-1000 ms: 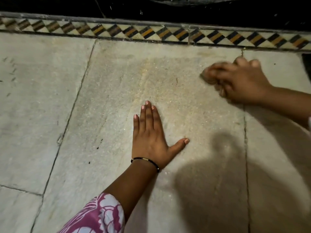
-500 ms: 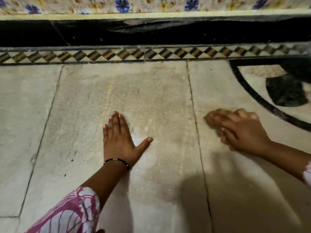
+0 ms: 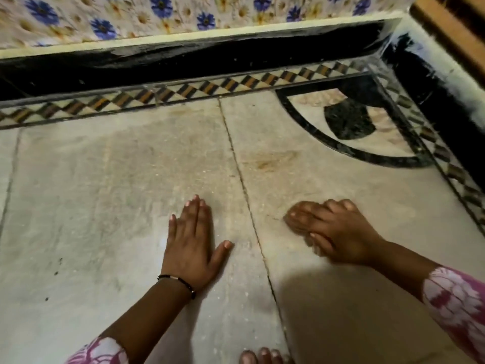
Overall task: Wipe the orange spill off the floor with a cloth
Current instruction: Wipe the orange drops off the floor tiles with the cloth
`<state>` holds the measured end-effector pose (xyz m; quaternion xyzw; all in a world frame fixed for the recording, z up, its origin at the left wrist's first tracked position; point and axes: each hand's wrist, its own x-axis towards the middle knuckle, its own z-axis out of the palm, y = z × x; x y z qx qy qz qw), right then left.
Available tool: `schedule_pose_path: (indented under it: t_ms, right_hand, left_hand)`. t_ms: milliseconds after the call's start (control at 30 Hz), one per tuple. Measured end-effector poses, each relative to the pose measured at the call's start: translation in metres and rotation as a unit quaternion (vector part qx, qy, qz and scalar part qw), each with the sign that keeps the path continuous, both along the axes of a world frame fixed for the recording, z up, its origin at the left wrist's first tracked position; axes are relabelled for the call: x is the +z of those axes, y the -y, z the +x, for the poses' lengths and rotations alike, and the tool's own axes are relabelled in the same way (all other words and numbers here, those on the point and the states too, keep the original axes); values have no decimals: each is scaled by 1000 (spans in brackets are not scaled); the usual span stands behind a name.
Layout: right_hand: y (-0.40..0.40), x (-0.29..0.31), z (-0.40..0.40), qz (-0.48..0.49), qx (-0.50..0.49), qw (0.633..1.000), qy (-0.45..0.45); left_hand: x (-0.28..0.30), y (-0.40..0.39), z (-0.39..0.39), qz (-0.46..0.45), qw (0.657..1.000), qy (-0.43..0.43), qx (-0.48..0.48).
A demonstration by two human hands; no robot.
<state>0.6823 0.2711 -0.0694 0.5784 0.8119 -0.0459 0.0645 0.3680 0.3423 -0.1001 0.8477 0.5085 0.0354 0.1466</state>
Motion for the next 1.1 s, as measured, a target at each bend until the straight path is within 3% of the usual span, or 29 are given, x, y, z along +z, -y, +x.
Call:
schedule_pose_path:
  t_ms: [133,200,267,367,533,767,967,1033,1100]
  right_hand:
    - [-27,-2,47,59,-261,963,24]
    - [-62,-1,37,53,-331,942,13]
    - [-84,3,11,45,-285,957,2]
    - [-76,-1,-51,44,-126,991,16]
    - [-15,-10,-105,22,35,998,-52]
    - [-13,-20,-100,26,13,998,-57]
    - [37,-11,-108,7,-195,980,-28]
    - [76,-7,-82,-41,-351,935,-27]
    - [92,3,-54,-73,-543,837,9]
  left_hand:
    - [-1,5,18,-13,996,-17,-84]
    - [-3,1,20,-10,994,-39,-104]
    - [-2,-10,18,-6,992,-53,-118]
    - [-2,-31,0,2,986,-66,-151]
    - [-14,-45,-20,2,980,-39,-193]
    - [-8,-51,-17,-6,982,-9,-187]
    - [-5,-50,-16,-11,982,-40,-184]
    - [-6,-49,-14,-23,981,-60,-184]
    - [-2,-47,-11,-49,978,-82,-185]
